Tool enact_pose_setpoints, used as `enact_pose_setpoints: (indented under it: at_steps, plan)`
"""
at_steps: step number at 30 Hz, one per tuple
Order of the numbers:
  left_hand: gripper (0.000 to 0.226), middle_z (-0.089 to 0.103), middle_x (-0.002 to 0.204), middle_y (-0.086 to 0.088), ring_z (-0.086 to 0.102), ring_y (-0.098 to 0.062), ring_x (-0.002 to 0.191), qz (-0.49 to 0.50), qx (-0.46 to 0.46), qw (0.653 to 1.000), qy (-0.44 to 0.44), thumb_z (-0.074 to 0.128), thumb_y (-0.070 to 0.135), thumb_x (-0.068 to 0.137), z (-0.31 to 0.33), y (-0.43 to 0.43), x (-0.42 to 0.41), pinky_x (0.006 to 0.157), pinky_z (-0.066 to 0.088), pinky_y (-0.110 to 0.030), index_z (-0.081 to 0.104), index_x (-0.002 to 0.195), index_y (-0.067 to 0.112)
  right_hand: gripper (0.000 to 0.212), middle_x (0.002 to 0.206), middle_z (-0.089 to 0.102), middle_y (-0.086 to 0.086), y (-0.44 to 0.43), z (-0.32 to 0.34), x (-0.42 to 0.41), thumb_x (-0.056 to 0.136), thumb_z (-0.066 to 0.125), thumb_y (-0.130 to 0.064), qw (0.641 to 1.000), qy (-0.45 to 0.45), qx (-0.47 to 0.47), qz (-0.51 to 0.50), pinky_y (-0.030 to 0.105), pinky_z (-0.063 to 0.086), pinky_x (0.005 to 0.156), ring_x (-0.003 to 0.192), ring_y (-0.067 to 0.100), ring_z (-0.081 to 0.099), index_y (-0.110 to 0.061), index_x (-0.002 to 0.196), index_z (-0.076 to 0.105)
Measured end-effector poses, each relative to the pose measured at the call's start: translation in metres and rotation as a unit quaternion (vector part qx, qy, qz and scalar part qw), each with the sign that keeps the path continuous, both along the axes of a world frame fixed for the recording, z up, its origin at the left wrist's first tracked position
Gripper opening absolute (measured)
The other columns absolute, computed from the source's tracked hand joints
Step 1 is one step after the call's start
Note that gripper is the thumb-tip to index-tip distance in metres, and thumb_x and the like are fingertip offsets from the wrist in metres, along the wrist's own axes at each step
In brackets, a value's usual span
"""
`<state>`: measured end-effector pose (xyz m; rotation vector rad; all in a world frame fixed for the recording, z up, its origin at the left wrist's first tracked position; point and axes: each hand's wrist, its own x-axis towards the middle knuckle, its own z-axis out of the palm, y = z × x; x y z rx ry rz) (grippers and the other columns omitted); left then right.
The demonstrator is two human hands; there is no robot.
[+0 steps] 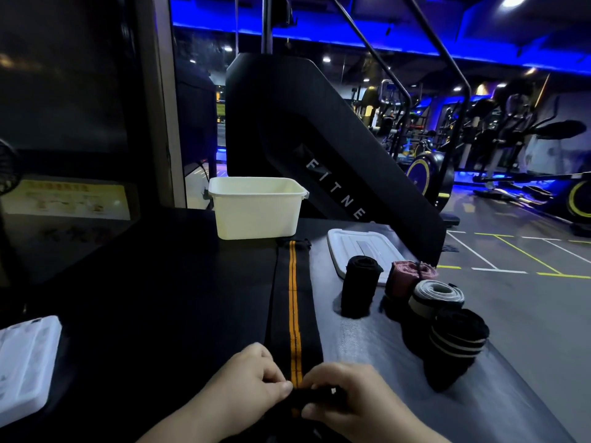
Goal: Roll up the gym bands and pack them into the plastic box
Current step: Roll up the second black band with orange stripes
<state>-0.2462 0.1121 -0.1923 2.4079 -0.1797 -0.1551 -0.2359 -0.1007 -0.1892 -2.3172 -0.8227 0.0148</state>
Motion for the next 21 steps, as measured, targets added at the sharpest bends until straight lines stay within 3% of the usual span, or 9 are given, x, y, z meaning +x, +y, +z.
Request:
enact_pose_setpoints:
  at_steps: [4,9,14,18,21]
  plan:
    - [0.024,0.050,0.100,0.019,0.055,0.000,0.091,0.015,0.008,1.000,-0.007,0.060,0.047,0.090,0.000,-0.002,0.002,0.082,0.047,-0.017,0.067,0.076,0.030,0.018,0.088,0.067,-0.016,0.003,-0.002,0.003,0.081,0.073,-0.036,0.999,0.029,0.017,-0.024,0.011,0.047,0.075,0.088,-0.002,0.064,-0.038,0.098,0.067]
    - [0.009,0.052,0.100,0.020,0.053,0.000,0.092,0.022,0.002,0.998,-0.059,0.064,0.045,0.087,0.007,-0.004,-0.002,0.079,0.044,-0.017,0.059,0.088,0.037,0.020,0.073,0.059,-0.015,0.006,-0.003,0.007,0.084,0.072,-0.034,0.994,0.088,0.037,-0.053,0.016,0.043,0.064,0.064,-0.001,0.053,-0.049,0.083,0.059]
    - [0.012,0.064,0.090,0.030,0.060,0.008,0.090,-0.017,-0.061,0.997,-0.053,0.067,0.028,0.088,0.007,-0.004,-0.003,0.080,0.051,-0.017,0.069,0.089,0.040,0.018,0.068,0.061,-0.015,0.009,-0.004,0.006,0.085,0.072,-0.032,0.992,0.102,0.043,-0.066,0.015,0.045,0.065,0.063,-0.003,0.055,-0.045,0.077,0.061]
    - [0.009,0.066,0.092,0.031,0.061,0.010,0.092,-0.055,-0.068,0.996,-0.027,0.070,0.037,0.086,0.008,0.005,-0.001,0.081,0.051,-0.016,0.071,0.093,0.042,0.010,0.078,0.068,-0.008,0.009,-0.007,0.004,0.083,0.073,-0.037,0.991,0.092,0.053,-0.086,0.019,0.049,0.066,0.069,0.003,0.063,-0.041,0.080,0.064]
    - [0.030,0.063,0.100,0.032,0.059,0.012,0.097,-0.079,-0.056,0.995,0.008,0.079,0.046,0.073,0.009,0.012,-0.002,0.085,0.051,-0.017,0.067,0.101,0.050,0.012,0.075,0.067,-0.016,0.011,-0.006,0.003,0.082,0.073,-0.038,0.991,0.075,0.057,-0.097,0.014,0.047,0.063,0.069,0.000,0.062,-0.044,0.079,0.064]
